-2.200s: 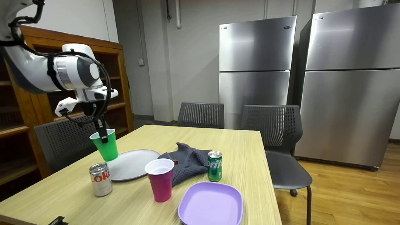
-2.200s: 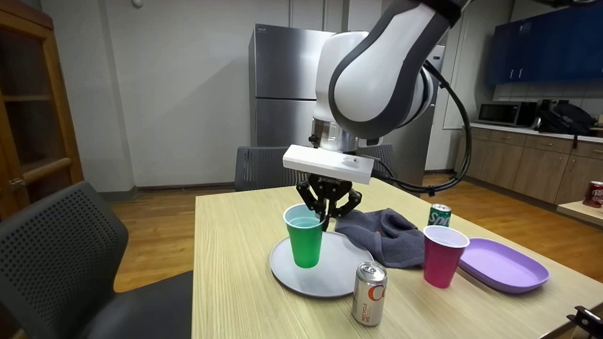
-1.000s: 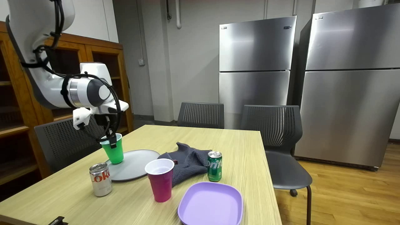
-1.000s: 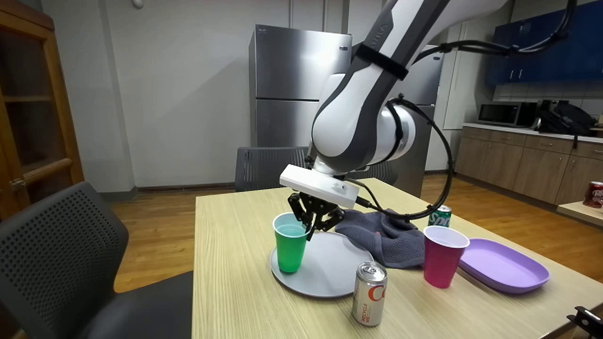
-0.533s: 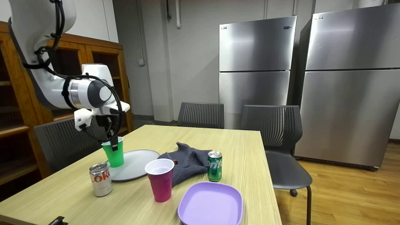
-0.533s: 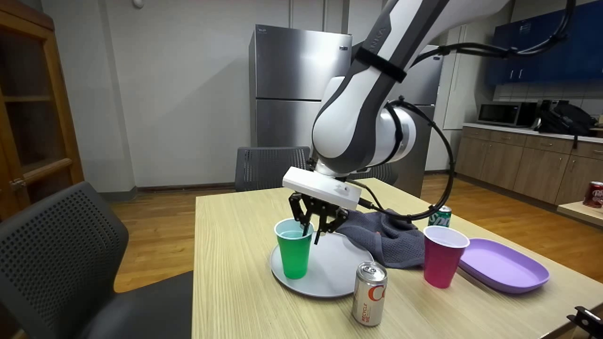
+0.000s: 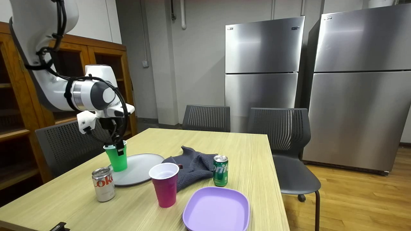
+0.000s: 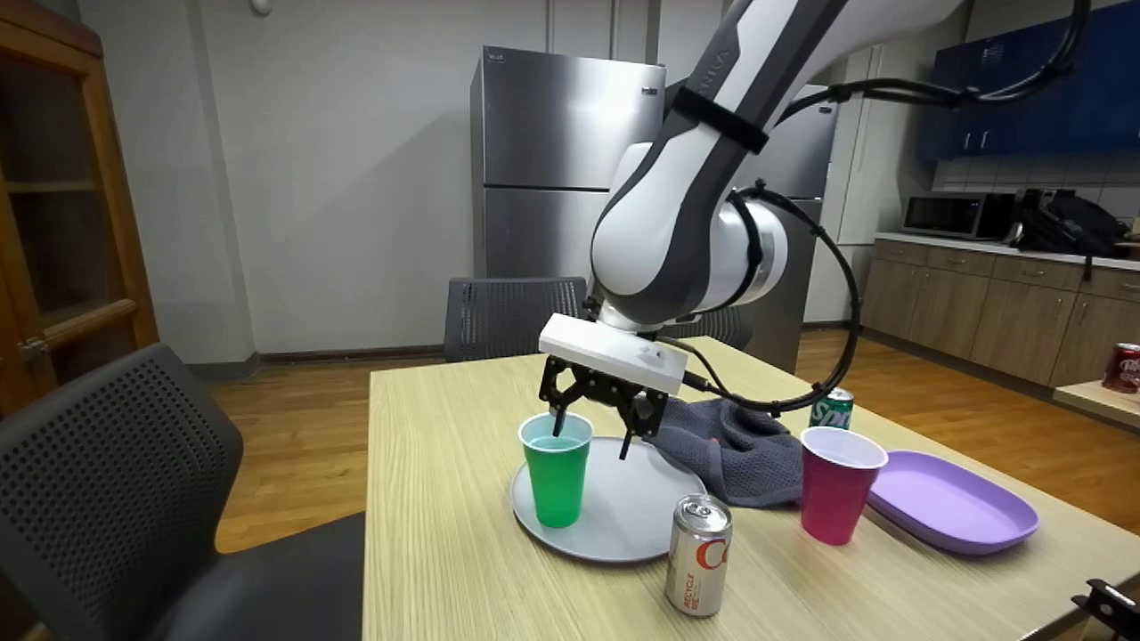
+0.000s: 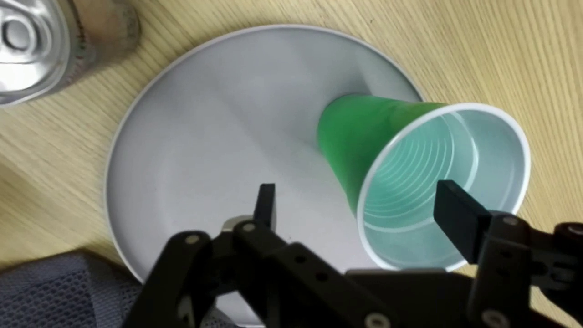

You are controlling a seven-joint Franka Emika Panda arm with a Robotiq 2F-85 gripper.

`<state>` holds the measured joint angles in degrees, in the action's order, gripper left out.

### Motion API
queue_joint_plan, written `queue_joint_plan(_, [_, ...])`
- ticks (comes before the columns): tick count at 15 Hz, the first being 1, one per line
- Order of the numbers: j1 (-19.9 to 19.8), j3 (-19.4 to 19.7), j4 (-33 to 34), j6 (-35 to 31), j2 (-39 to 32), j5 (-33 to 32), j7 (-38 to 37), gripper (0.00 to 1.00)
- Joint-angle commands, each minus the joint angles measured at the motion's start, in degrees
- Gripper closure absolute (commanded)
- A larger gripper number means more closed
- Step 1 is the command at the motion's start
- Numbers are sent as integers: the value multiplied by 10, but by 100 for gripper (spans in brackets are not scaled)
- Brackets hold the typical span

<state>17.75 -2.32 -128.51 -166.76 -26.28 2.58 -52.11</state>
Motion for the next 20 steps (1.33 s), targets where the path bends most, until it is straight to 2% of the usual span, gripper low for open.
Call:
queue_joint_plan(1, [-6, -3, -3, 12, 25, 18, 35, 0])
queue_joint_plan(4, [-6, 0, -7, 12, 42, 17, 43, 0])
queue_joint_plan(7, [-31, -21, -13, 17, 66, 36, 75, 0])
queue_joint_plan(10, [-41, -21, -24, 32, 96, 49, 107, 0])
queue_joint_plan(20, [-104, -14, -113, 46, 206, 105, 232, 0])
